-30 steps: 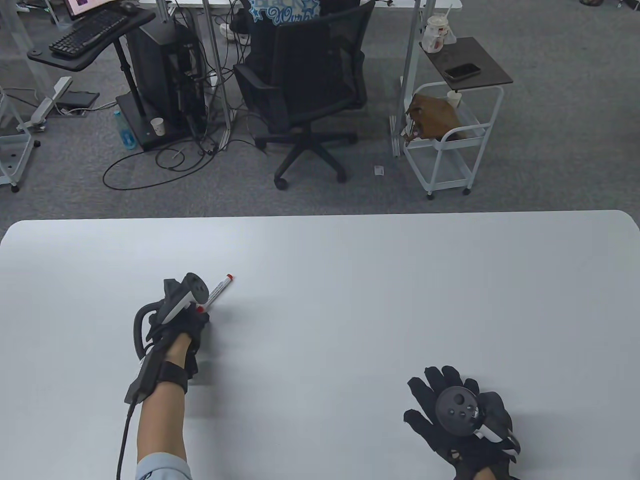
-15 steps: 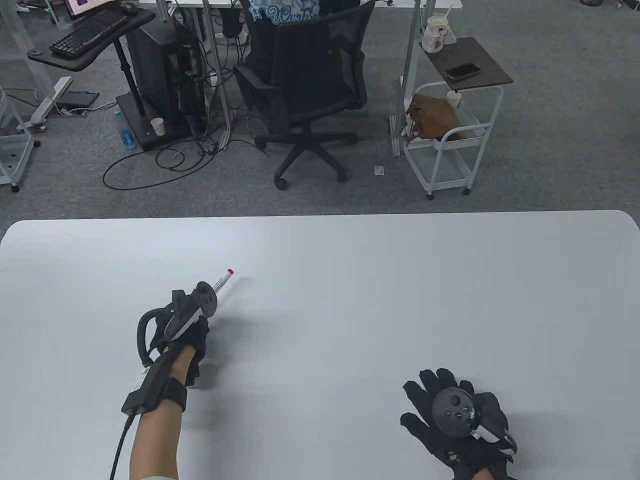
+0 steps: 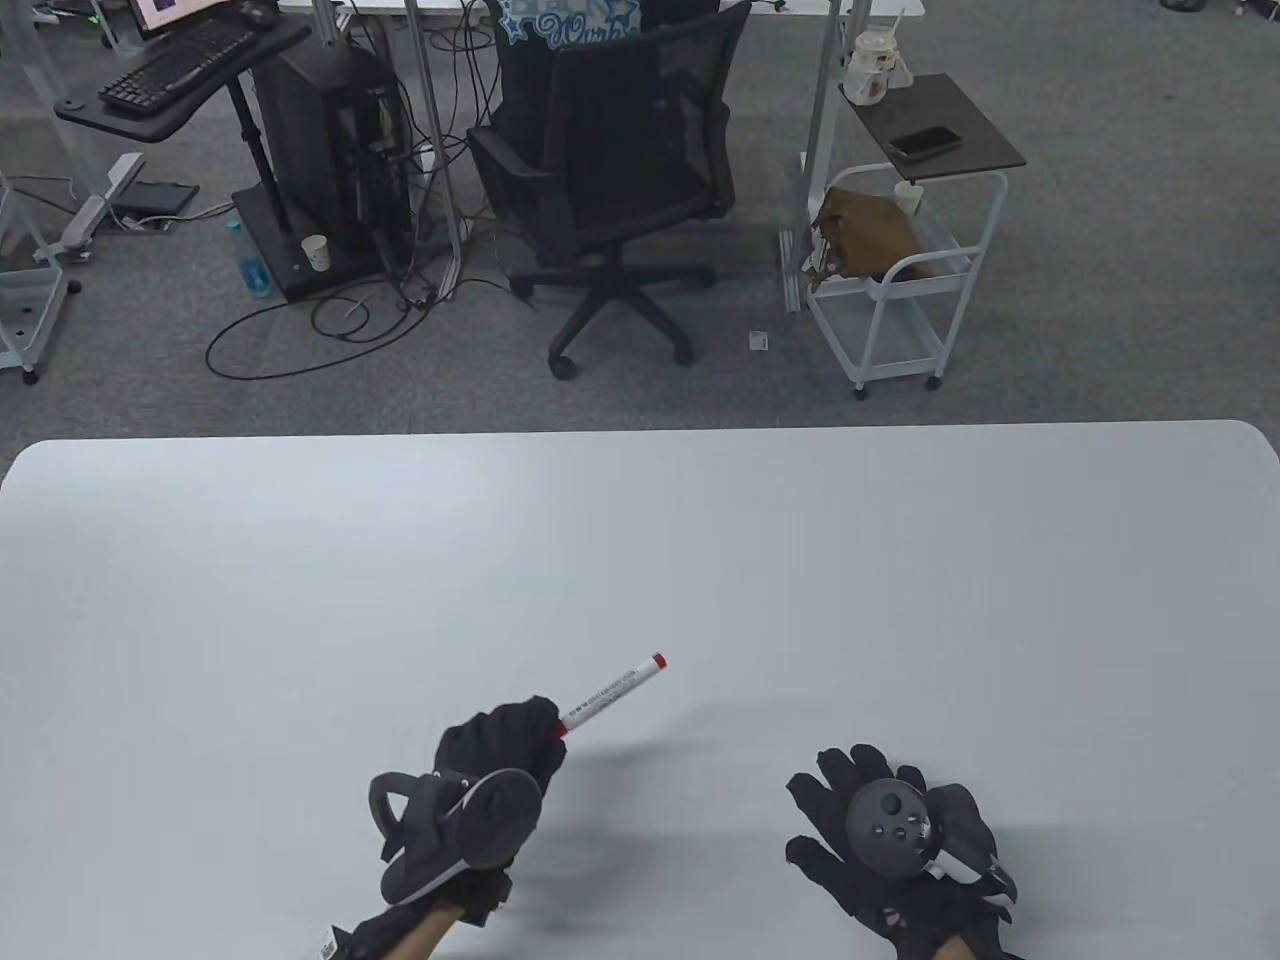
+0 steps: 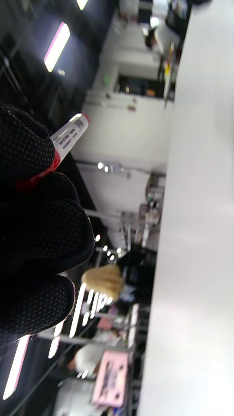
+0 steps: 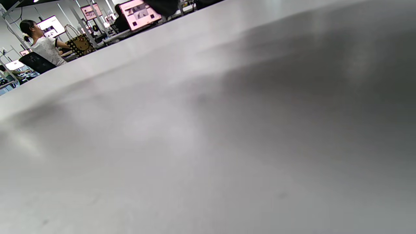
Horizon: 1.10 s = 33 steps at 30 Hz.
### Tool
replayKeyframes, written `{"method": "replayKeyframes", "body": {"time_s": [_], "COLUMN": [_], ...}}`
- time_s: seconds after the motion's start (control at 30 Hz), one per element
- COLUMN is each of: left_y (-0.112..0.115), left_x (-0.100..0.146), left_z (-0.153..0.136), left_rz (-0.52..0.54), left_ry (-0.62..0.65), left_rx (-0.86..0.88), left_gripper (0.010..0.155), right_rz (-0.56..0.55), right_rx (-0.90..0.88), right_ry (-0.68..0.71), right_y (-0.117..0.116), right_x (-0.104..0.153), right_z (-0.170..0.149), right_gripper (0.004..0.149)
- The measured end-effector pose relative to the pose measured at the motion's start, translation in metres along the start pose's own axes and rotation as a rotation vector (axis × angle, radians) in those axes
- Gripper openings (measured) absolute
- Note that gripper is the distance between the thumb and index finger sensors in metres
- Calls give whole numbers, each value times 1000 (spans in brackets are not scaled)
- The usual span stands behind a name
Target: Remove marker cap from marker with left hand
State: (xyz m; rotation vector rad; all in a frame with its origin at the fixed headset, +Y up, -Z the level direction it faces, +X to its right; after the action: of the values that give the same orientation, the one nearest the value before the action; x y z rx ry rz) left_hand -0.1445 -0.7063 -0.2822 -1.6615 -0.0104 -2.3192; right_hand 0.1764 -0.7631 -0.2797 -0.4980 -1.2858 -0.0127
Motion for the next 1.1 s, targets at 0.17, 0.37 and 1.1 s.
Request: {"method": "replayKeyframes", "body": {"time_s": [0.17,0.37,1.1], "left_y": [18,23,14], "left_x": [6,11,25], "left_z": [14,27,52], "left_rz": [-67,-92,17], "left_ry": [102,169,311], "left_rx": [-136,-152,-120], "left_gripper": [49,49,48], "right_rz": [-105,-349,-399], "right_rx": [43,113,279], "right_ry": [63,279,414], "right_y": [7,36,17], "right_x": [-2,6,-3], "right_z": [12,62,118], "right_gripper": [73,73,48]}}
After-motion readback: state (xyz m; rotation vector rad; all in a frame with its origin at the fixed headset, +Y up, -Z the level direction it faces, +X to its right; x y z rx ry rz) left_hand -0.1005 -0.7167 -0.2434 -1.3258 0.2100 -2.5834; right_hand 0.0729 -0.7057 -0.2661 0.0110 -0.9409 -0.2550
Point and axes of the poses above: the tracker on the back of each hand, its own z axis roughly to the thumb side, its own x axis roughly from the fingertips to the wrist, y = z × x, the point moved 2 cm from there along -x, roughly from the wrist to the fingertips, and after that the axes turned 2 degrees about -y, right-handed, at the moved point
